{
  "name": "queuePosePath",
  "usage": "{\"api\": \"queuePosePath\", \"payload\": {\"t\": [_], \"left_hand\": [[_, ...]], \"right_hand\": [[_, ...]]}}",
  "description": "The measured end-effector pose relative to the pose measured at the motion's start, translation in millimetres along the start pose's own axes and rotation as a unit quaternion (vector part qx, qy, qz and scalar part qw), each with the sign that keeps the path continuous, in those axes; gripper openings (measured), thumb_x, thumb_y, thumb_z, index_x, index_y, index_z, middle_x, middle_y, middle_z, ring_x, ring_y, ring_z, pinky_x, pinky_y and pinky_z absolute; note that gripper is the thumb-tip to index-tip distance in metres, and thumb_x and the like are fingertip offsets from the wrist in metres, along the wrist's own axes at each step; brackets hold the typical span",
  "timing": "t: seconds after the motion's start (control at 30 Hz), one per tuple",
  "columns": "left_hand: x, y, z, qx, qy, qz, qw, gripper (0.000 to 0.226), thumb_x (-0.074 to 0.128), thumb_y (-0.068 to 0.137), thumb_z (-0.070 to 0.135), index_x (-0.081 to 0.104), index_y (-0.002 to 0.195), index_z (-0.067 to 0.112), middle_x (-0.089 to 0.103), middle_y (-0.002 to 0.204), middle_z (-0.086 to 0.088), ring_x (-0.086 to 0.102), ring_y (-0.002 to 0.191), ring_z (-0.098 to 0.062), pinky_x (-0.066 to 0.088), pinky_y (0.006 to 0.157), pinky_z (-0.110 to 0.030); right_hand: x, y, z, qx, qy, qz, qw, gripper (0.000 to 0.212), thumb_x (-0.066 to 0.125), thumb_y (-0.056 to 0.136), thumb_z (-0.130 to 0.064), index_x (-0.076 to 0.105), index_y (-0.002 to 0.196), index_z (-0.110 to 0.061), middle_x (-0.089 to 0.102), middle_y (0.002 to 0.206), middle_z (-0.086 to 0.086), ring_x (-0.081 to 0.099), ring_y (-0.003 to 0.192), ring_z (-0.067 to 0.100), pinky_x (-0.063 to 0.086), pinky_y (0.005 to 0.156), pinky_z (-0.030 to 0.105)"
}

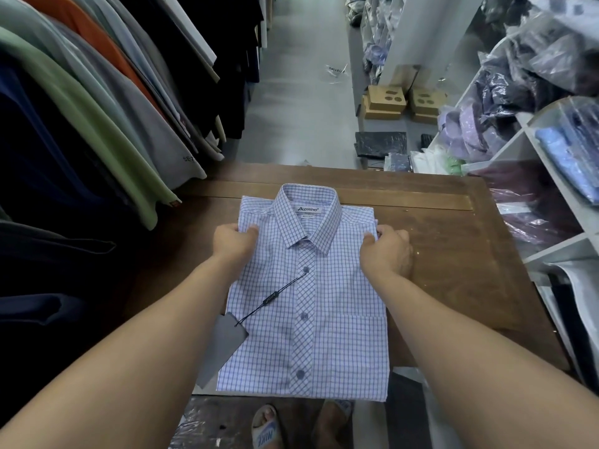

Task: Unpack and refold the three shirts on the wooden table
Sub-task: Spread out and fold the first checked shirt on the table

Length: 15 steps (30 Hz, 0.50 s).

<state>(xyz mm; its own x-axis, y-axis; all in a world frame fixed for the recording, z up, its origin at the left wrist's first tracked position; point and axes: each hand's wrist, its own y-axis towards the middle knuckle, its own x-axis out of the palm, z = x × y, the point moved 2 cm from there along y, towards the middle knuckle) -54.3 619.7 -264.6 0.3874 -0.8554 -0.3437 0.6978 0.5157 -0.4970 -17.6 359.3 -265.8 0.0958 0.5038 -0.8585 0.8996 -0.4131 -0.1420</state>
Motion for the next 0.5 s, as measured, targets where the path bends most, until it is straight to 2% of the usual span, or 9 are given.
{"api": "queuePosePath", "payload": {"t": [0.07, 0.13, 0.27, 0.37, 0.43, 0.5], "left_hand": [[1.4, 1.7, -3.1, -0.011, -0.006, 0.019, 1.000, 0.027, 0.065, 0.098, 0.025, 0.061, 0.073, 0.015, 0.063, 0.078, 0.003, 0.062, 0.075, -0.020, 0.056, 0.079, -0.037], [2.5, 2.0, -4.7, -0.023, -0.023, 0.035, 0.999, 0.026, 0.070, 0.095, 0.023, 0.060, 0.071, 0.020, 0.063, 0.078, 0.004, 0.062, 0.076, -0.020, 0.055, 0.075, -0.034], [2.5, 1.5, -5.6, -0.028, -0.029, 0.049, 0.998, 0.021, 0.075, 0.090, 0.022, 0.063, 0.076, 0.015, 0.063, 0.079, 0.004, 0.063, 0.075, -0.018, 0.051, 0.070, -0.031], [2.2, 1.2, -6.2, -0.007, 0.013, 0.086, 0.996, 0.021, 0.069, 0.091, 0.030, 0.058, 0.101, 0.014, 0.062, 0.089, 0.002, 0.060, 0.079, -0.016, 0.050, 0.071, -0.032], [-0.3, -1.4, -2.1, -0.005, 0.079, 0.103, 0.992, 0.034, 0.061, 0.093, 0.039, 0.052, 0.113, 0.014, 0.058, 0.093, 0.000, 0.057, 0.080, -0.018, 0.046, 0.069, -0.033], [-3.6, -3.8, 1.2, -0.016, 0.186, 0.090, 0.978, 0.046, 0.052, 0.094, 0.052, 0.054, 0.110, 0.009, 0.061, 0.099, -0.006, 0.059, 0.087, -0.026, 0.045, 0.069, -0.034]], "right_hand": [[-0.4, 4.3, 2.5, 0.002, 0.028, 0.022, 0.999, 0.020, 0.054, 0.101, -0.029, 0.071, 0.110, -0.022, 0.061, 0.119, 0.004, 0.061, 0.105, 0.030, 0.053, 0.084, 0.041], [-1.7, 6.8, 4.5, 0.009, 0.040, 0.029, 0.999, 0.018, 0.054, 0.101, -0.025, 0.071, 0.100, -0.022, 0.063, 0.112, 0.003, 0.063, 0.096, 0.029, 0.050, 0.075, 0.036], [-2.8, 7.3, 6.3, 0.022, 0.051, 0.048, 0.997, 0.020, 0.050, 0.099, -0.024, 0.064, 0.085, -0.025, 0.066, 0.107, 0.004, 0.062, 0.090, 0.028, 0.053, 0.076, 0.039], [-2.3, 5.4, 5.0, 0.028, 0.057, 0.024, 0.998, 0.013, 0.052, 0.099, -0.034, 0.053, 0.092, -0.023, 0.068, 0.105, 0.005, 0.057, 0.089, 0.025, 0.044, 0.074, 0.034], [-6.5, 1.6, 1.3, 0.053, 0.045, -0.009, 0.998, 0.029, 0.054, 0.097, -0.045, 0.050, 0.103, -0.017, 0.066, 0.109, 0.010, 0.060, 0.097, 0.031, 0.042, 0.073, 0.034], [-12.0, -1.3, -1.6, 0.091, 0.014, -0.047, 0.995, 0.049, 0.058, 0.094, -0.053, 0.055, 0.116, -0.009, 0.065, 0.110, 0.012, 0.063, 0.103, 0.033, 0.043, 0.071, 0.033]]}}
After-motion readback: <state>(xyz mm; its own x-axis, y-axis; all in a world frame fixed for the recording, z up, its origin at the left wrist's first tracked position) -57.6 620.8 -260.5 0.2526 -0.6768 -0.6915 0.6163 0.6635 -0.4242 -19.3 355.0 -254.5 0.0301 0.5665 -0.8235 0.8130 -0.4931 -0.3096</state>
